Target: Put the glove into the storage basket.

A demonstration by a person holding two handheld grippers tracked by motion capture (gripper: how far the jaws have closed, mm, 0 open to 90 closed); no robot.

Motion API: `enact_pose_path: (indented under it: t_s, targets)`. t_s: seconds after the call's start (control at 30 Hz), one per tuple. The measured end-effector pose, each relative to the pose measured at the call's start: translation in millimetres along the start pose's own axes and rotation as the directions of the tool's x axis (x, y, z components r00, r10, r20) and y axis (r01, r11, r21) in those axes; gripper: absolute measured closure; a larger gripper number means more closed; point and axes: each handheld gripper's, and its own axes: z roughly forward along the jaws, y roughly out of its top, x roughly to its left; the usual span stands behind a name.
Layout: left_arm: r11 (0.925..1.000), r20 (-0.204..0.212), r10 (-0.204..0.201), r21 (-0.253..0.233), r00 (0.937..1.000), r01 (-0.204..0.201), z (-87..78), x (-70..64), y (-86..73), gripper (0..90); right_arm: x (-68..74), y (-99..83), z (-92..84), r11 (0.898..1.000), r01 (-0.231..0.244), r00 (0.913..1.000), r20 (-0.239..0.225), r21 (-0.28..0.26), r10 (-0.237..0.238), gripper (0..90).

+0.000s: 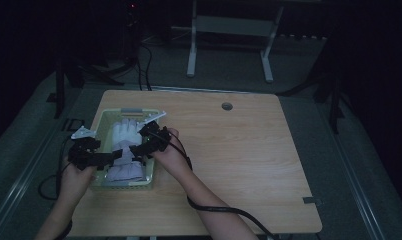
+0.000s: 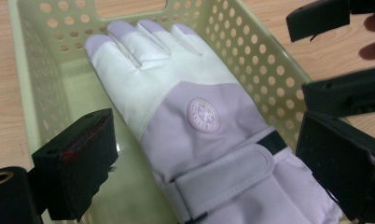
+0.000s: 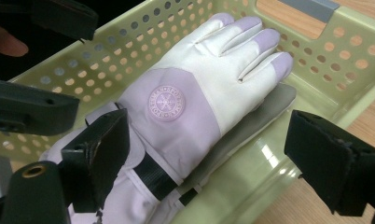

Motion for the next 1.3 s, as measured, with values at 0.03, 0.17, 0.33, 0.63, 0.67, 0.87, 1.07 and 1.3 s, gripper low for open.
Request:
enact_pose_path:
  t_s: [0.03,0.17,0.33,0.63,0.67,0.87,1.07,1.3]
  targets:
    - [1.0,0.0,-0.005,0.002,1.0,0.005,-1.6,-1.0,-0.7,5.7,-0.8,-0.1,-1.0,1.0,0.002,1.0,-0.006,0.0,-0.002,14.0]
    - [0.9996,0.028,-0.023,-0.012,0.9993,0.024,-6.3,-5.1,-1.6,5.7,-5.9,-0.6,-6.4,1.0,0.011,0.9999,-0.008,-0.001,-0.011,14.0]
    - [0.9998,0.014,-0.004,-0.02,0.9999,0.005,-8.9,-13.7,-2.6,5.7,-12.6,-0.9,-14.7,1.0,0.006,0.9997,-0.023,-0.023,-0.006,14.0]
    - [0.998,0.06,-0.028,-0.054,0.9978,0.031,-8.7,-25.2,-3.3,5.7,-19.2,-2.9,-26.0,0.999,0.037,0.9986,-0.037,-0.039,-0.038,14.0]
    - [0.9978,0.063,-0.026,-0.059,0.9976,0.03,-8.3,-26.6,-2.9,5.7,-20.8,-4.1,-28.3,0.998,0.042,0.9985,-0.034,-0.04,-0.043,14.0]
    - [0.9979,0.084,-0.01,-0.063,0.9964,0.016,-2.8,-38.6,0.5,5.7,-32.9,-12.5,-35.5,0.999,0.036,0.9989,-0.029,-0.037,-0.037,14.0]
    - [0.9965,0.141,-0.006,-0.082,0.9899,0.018,3.1,-53.7,1.2,5.7,-41.0,-22.6,-43.3,0.998,0.033,0.999,-0.028,-0.044,-0.034,14.0]
    - [0.9936,0.168,0.04,-0.111,0.985,-0.022,5.8,-74.1,6.8,5.7,-49.9,-32.5,-54.4,0.999,0.025,0.9995,-0.017,-0.046,-0.026,14.1]
